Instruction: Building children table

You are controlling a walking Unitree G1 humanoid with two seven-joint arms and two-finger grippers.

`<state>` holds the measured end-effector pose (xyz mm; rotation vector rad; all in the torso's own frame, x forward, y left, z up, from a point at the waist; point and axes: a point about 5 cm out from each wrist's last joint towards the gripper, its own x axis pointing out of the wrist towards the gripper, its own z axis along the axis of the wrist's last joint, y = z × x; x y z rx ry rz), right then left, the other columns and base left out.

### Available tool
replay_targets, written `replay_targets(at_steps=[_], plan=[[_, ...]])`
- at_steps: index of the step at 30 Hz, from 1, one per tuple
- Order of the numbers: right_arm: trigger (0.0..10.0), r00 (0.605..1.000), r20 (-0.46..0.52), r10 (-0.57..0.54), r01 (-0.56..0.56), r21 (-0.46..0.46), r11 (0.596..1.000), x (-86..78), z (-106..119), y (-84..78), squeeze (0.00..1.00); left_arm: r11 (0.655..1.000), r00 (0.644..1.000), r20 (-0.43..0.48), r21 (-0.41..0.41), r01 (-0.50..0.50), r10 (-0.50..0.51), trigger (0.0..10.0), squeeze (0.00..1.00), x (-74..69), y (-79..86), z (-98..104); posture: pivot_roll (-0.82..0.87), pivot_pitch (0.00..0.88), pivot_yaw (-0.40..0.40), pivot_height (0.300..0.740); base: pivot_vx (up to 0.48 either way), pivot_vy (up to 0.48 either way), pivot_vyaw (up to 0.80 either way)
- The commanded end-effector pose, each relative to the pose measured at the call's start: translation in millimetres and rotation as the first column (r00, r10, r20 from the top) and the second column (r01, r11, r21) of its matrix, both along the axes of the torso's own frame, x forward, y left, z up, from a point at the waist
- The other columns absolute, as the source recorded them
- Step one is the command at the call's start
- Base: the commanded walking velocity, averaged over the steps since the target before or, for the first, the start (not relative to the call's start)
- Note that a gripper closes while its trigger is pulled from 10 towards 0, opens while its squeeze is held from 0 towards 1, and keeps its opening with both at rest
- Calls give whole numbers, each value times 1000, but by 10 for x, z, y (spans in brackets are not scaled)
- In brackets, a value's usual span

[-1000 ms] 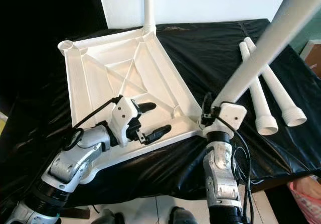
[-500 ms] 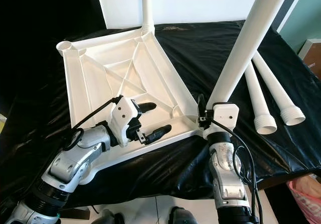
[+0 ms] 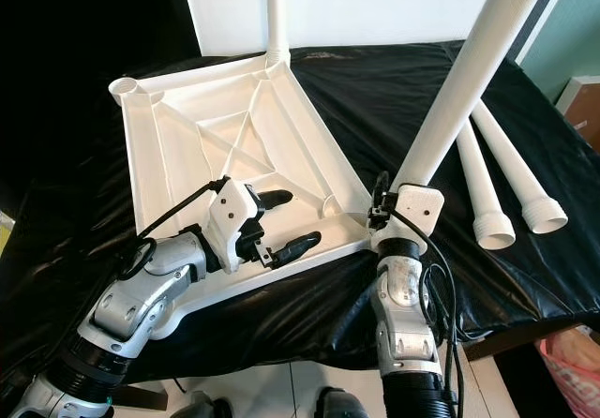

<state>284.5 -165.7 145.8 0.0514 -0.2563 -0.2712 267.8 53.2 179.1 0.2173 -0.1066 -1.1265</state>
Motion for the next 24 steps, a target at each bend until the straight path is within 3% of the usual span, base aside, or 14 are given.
replay_targets(at_steps=[1, 10, 11, 12, 13, 19, 21, 22, 24], plan=[[10000, 985, -168, -43, 47, 22, 999, -37, -345, -13, 0, 1000, 1000, -9, 7, 15, -15, 10000, 0, -5, 16, 2, -55, 134, 25, 740, 0, 0, 0], [10000, 986, -154, -58, 62, 17, 998, -18, -320, -1, 0, 1000, 1000, -4, 9, 12, -12, 10000, 0, 13, 21, 15, -54, 129, 24, 740, 0, 0, 0], [10000, 990, -134, -40, 44, 21, 999, -14, -291, 0, 678, 1000, 1000, -4, 9, 13, -13, 10000, 0, 10, 14, 12, -56, 129, 24, 740, 0, 0, 0], [10000, 990, -134, -40, 44, 21, 999, -14, -291, 0, 678, 1000, 1000, -4, 9, 13, -13, 10000, 0, 10, 14, 12, -56, 129, 24, 740, 0, 0, 0], [10000, 995, -101, -8, 10, 17, 1000, -10, -245, -3, 1000, 1000, 1000, -5, 8, 16, -16, 10000, 0, 4, 6, 9, -56, 129, 25, 740, 0, 0, 0], [10000, 998, -45, 37, -38, -14, 999, 2, -149, -58, 1000, 1000, 1000, -6, 6, 19, -19, 10000, 0, -4, -8, 7, -59, 130, 25, 740, 0, 0, 0], [10000, 997, -30, 76, -77, -53, 996, 27, -98, -132, 941, 1000, 1000, -7, 5, 21, -21, 10000, 0, -4, -14, 8, -63, 129, 25, 740, 0, 0, 0], [10000, 989, -16, 149, -150, -113, 982, 68, -17, -238, 0, 1000, 1000, -7, 3, 22, -22, 10000, 0, 0, -20, 10, -67, 130, 24, 740, 0, 0, 0], [10000, 989, -16, 149, -150, -113, 982, 68, -17, -238, 0, 1000, 1000, -7, 3, 22, -22, 10000, 0, 0, -20, 10, -67, 130, 24, 740, 0, 0, 0]])
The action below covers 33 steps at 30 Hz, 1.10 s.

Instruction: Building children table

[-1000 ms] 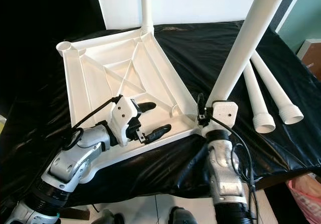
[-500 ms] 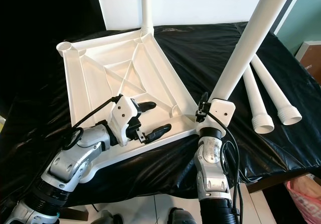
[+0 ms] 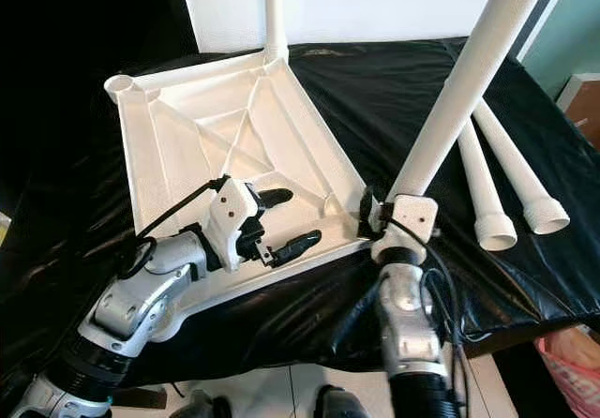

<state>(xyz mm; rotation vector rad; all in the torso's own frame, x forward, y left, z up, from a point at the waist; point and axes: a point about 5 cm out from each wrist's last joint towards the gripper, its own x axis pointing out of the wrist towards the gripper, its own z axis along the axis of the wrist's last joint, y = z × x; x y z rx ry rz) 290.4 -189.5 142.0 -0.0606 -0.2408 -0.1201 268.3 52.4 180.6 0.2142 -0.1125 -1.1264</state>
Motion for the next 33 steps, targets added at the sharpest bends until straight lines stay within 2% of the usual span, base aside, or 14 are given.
replay_targets(at_steps=[1, 2, 8, 12, 14, 16, 17, 18, 19, 20, 21, 22, 25, 33], plan=[[10000, 999, 20, 50, -50, 0, 999, 24, 47, -26, 0, 1000, 1000, -10, 7, 22, -22, 10000, 0, -3, -13, -4, -67, 130, 24, 740, 0, 0, 0], [10000, 999, 20, 50, -50, 0, 999, 24, 47, -26, 0, 1000, 1000, -10, 7, 22, -22, 10000, 0, -3, -13, -4, -67, 130, 24, 740, 0, 0, 0], [10000, 968, 26, 250, -247, -77, 966, 64, 179, -42, 0, 1000, 1000, -8, 3, 23, -23, 10000, 0, 0, -21, 4, -74, 131, 20, 740, 0, 0, 0], [10000, 954, 15, 298, -296, -94, 951, 69, 206, -80, 0, 1000, 1000, -7, 1, 22, -22, 10000, 0, -3, -20, 5, -76, 130, 19, 740, 0, 0, 0], [10000, 932, -10, 363, -362, -110, 926, 71, 228, -124, 0, 1000, 1000, -7, 1, 21, -21, 10000, 0, -5, -19, 6, -75, 130, 18, 740, 0, 0, 0], [10000, 932, -10, 363, -362, -110, 926, 71, 228, -124, 0, 1000, 1000, -7, 1, 21, -21, 10000, 0, -5, -19, 6, -75, 130, 18, 740, 0, 0, 0], [7412, 917, -31, 398, -399, -124, 909, 69, 236, -157, 0, 1000, 1000, -6, 1, 20, -20, 10000, 0, -4, -16, 9, -76, 129, 16, 740, 0, 0, 0], [7412, 917, -31, 398, -399, -124, 909, 69, 236, -157, 0, 1000, 1000, -6, 1, 20, -20, 10000, 0, -4, -16, 9, -76, 129, 16, 740, 0, 0, 0], [4196, 907, -50, 418, -421, -137, 897, 64, 238, -192, 0, 1000, 1000, -5, 0, 19, -19, 10000, 0, -4, -14, 12, -76, 129, 16, 740, 0, 0, 0], [1922, 901, -68, 429, -434, -153, 888, 62, 233, -237, 0, 1000, 1000, -5, -1, 19, -19, 10000, 0, -5, -14, 13, -76, 128, 17, 740, 0, 0, 0], [1922, 901, -68, 429, -434, -153, 888, 62, 233, -237, 0, 1000, 1000, -5, -1, 19, -19, 10000, 0, -5, -14, 13, -76, 128, 17, 740, 0, 0, 0], [0, 896, -82, 436, -444, -160, 882, 61, 227, -272, 0, 1000, 1000, -4, 0, 20, -20, 10000, 0, -7, -13, 14, -77, 128, 17, 740, 0, 0, 0], [0, 902, -125, 413, -429, -145, 892, 61, 148, -354, 0, 1000, 1000, -2, -1, 20, -20, 10000, 0, -4, -13, 21, -77, 126, 17, 740, 0, 0, 0], [0, 907, -156, 392, -410, -106, 906, 21, 40, -392, 0, 1000, 1000, -5, 1, 22, -21, 10000, 0, 0, -5, 20, -80, 122, 24, 740, 0, 0, 0]])
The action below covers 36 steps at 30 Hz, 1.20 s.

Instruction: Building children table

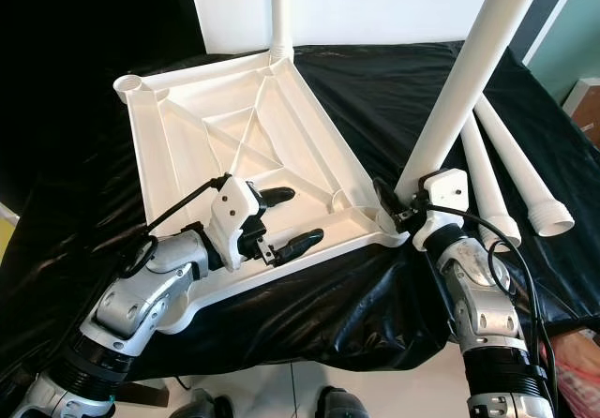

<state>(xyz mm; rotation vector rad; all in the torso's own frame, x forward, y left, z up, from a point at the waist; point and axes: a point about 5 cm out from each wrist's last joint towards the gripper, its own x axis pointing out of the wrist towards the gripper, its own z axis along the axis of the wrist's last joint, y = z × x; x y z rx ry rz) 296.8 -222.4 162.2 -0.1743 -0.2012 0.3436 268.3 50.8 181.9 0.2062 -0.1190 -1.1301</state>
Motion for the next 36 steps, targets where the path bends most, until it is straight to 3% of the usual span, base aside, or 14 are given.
replay_targets(at_steps=[1, 4, 5, 10, 16, 18, 21, 22, 24, 27, 29, 31, 36], plan=[[0, 997, -76, -35, 36, 10, 999, -42, -162, -62, 0, 1000, 1000, -6, 10, 17, -17, 10000, 0, 1, 12, 7, -80, 122, 24, 740, 0, 0, 0], [0, 996, -85, -39, 40, 16, 999, -49, -180, -66, 0, 1000, 1000, -7, 10, 18, -18, 10000, 0, 1, 12, 7, -80, 122, 24, 740, 0, 0, 0], [10000, 994, -95, -51, 54, 30, 998, -52, -199, -60, 0, 1000, 1000, -7, 11, 20, -20, 10000, 0, 0, 11, 6, -83, 117, 26, 740, 0, 0, 0], [10000, 992, -103, -67, 71, 43, 997, -55, -214, -45, 0, 1000, 1000, -7, 12, 23, -23, 10000, 0, -1, 11, 4, -83, 116, 27, 740, 0, 0, 0], [10000, 970, -120, -210, 221, 84, 972, -73, -291, 126, 0, 1000, 1000, -9, 17, 26, -26, 10000, 0, 4, 2, -12, -86, 98, 18, 740, 0, 0, 0], [10000, 970, -120, -210, 221, 84, 972, -73, -291, 126, 0, 1000, 1000, -9, 17, 26, -26, 10000, 0, 4, 2, -12, -86, 98, 18, 740, 0, 0, 0], [10000, 920, -171, -352, 371, 97, 924, -122, -411, 298, 0, 1000, 1000, -12, 23, 18, -17, 10000, 0, 17, 1, -34, -82, 88, 4, 740, 0, 0, 0], [10000, 920, -171, -352, 371, 97, 924, -122, -411, 298, 0, 1000, 1000, -12, 23, 18, -17, 10000, 0, 17, 1, -34, -82, 88, 4, 740, 0, 0, 0], [10000, 884, -184, -429, 453, 117, 884, -151, -436, 370, 0, 1000, 1000, -12, 22, 12, -11, 10000, 0, 25, -1, -43, -80, 83, -5, 740, 0, 0, 0], [10000, 873, -188, -451, 476, 121, 871, -161, -442, 396, 0, 1000, 1000, -13, 22, 9, -9, 10000, 0, 28, 0, -47, -80, 83, -5, 740, 0, 0, 0], [10000, 821, -207, -532, 562, 126, 817, -189, -457, 443, 0, 1000, 1000, -10, 21, -2, 2, 10000, 0, 37, 9, -49, -72, 77, -16, 740, 0, 0, 0], [10000, 806, -220, -549, 584, 149, 798, -205, -457, 476, 0, 1000, 1000, -9, 20, -6, 6, 10000, 0, 40, 16, -49, -70, 75, -18, 740, 0, 0, 0], [10000, 830, -234, -506, 550, 193, 812, -200, -449, 609, 0, 1000, 1000, -6, 20, -14, 15, 10000, 0, 46, 33, -45, -71, 75, -15, 740, 0, 0, 0]])
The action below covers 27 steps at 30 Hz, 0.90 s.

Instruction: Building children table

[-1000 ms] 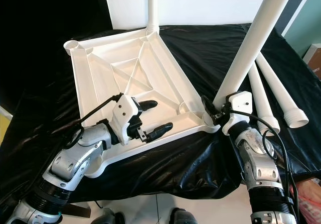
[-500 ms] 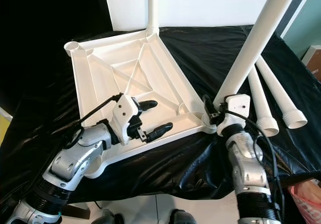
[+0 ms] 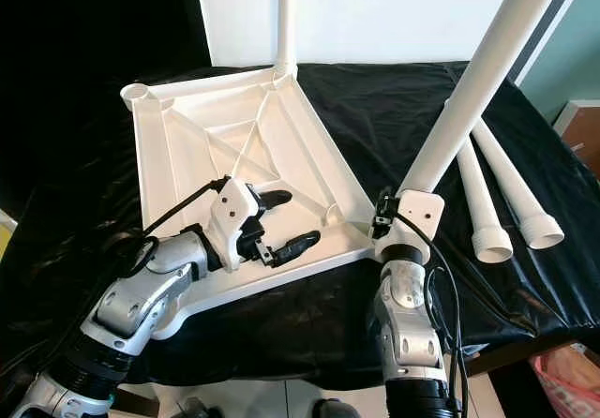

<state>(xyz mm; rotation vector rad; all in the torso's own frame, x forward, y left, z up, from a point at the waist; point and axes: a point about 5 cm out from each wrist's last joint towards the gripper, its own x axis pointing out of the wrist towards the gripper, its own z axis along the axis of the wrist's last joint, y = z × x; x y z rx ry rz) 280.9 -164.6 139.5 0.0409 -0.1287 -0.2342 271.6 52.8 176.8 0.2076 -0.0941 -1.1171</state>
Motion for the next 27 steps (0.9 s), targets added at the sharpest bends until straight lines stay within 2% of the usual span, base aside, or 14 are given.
replay_targets(at_steps=[1, 9, 15, 16, 18, 19, 22, 23, 26, 27], plan=[[10000, 994, -109, 17, -13, 38, 999, -39, -222, 42, 0, 1000, 1000, 12, 8, 1, -1, 10000, 0, 14, 12, 6, -71, 75, -15, 740, 0, 0, 0], [10000, 997, -75, 3, 0, 40, 999, -34, -151, 35, 0, 1000, 1000, 18, 9, 1, -2, 10000, 0, 31, 17, 26, -71, 83, -9, 740, 0, 0, 0], [10000, 998, -24, 64, -64, 32, 997, -17, -76, 55, 8, 1000, 1000, 19, 8, -2, 2, 10000, 0, 38, 29, 38, -68, 90, -5, 740, 0, 0, 0], [10000, 996, -7, 87, -87, 33, 996, -11, -51, 45, 1000, 1000, 1000, 19, 8, -3, 2, 10000, 0, 37, 30, 41, -67, 95, -6, 740, 0, 0, 0], [10000, 987, 36, 154, -155, 44, 987, -3, 9, 12, 1000, 1000, 1000, 19, 6, -3, 2, 10000, 0, 34, 27, 45, -66, 101, -2, 740, 0, 0, 0], [10000, 987, 36, 154, -155, 44, 987, -3, 9, 12, 1000, 1000, 1000, 19, 6, -3, 2, 10000, 0, 34, 27, 45, -66, 101, -2, 740, 0, 0, 0], [10000, 978, 56, 199, -199, -2, 980, -5, 59, -28, 1000, 1000, 1000, 14, 5, 0, 0, 10000, 0, 27, 19, 44, -68, 109, 1, 740, 0, 0, 0], [10000, 971, 47, 236, -235, -15, 972, 2, 62, -81, 0, 1000, 1000, 13, 6, 4, -4, 10000, 0, 17, 9, 38, -70, 116, 3, 740, 0, 0, 0], [10000, 962, 40, 268, -267, -42, 963, 6, 72, -134, 0, 1000, 1000, 12, 6, 7, -7, 10000, 0, 9, 0, 34, -72, 118, 4, 740, 0, 0, 0], [10000, 949, 32, 313, -311, -63, 948, 9, 81, -197, 0, 1000, 1000, 12, 6, 10, -10, 10000, 0, 7, -7, 38, -72, 119, 5, 740, 0, 0, 0]])
